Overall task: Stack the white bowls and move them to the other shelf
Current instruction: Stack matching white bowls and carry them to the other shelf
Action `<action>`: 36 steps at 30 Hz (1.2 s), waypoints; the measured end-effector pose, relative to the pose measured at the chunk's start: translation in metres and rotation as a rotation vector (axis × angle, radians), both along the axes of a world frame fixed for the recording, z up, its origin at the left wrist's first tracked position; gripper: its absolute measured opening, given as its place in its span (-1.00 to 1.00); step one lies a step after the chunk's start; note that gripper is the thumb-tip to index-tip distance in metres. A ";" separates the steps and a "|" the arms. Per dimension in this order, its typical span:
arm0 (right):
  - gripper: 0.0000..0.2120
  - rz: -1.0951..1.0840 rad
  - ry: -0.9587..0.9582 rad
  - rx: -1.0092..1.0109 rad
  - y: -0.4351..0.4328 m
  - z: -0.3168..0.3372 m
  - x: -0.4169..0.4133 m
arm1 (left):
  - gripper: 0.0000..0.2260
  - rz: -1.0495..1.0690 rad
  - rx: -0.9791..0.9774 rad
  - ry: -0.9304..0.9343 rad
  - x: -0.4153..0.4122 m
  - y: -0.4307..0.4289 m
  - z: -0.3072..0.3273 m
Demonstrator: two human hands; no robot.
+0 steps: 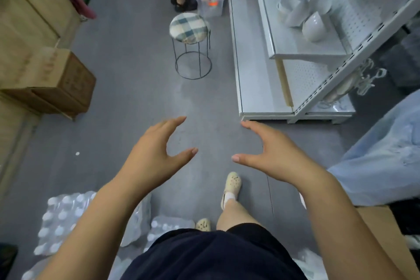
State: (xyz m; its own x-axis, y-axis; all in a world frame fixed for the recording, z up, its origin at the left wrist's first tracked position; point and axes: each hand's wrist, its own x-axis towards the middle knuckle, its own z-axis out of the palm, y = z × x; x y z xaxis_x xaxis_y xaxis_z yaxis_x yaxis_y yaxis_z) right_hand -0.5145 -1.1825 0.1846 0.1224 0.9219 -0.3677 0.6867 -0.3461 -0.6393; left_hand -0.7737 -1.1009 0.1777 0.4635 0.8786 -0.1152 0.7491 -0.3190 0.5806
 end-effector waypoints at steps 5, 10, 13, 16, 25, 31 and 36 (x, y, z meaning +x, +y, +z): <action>-0.17 0.083 -0.020 -0.001 0.107 -0.006 0.043 | -0.29 0.049 -0.025 0.034 0.036 0.074 -0.012; -0.16 0.223 -0.039 0.007 0.224 0.006 0.087 | -0.29 0.137 -0.011 0.034 0.084 0.161 -0.005; -0.15 0.287 -0.073 -0.011 0.287 0.011 0.105 | -0.30 0.195 0.025 0.023 0.106 0.207 -0.001; -0.15 0.305 -0.074 -0.013 0.342 0.013 0.112 | -0.30 0.243 0.034 -0.001 0.116 0.246 0.000; -0.16 0.317 -0.043 -0.033 0.490 0.002 0.110 | -0.31 0.244 0.027 -0.013 0.108 0.395 -0.005; -0.15 0.140 -0.024 0.015 0.606 0.016 0.099 | -0.31 0.073 0.091 0.043 0.093 0.548 0.020; -0.15 -0.003 -0.009 0.054 0.671 0.021 0.097 | -0.32 -0.070 0.112 0.082 0.092 0.650 0.035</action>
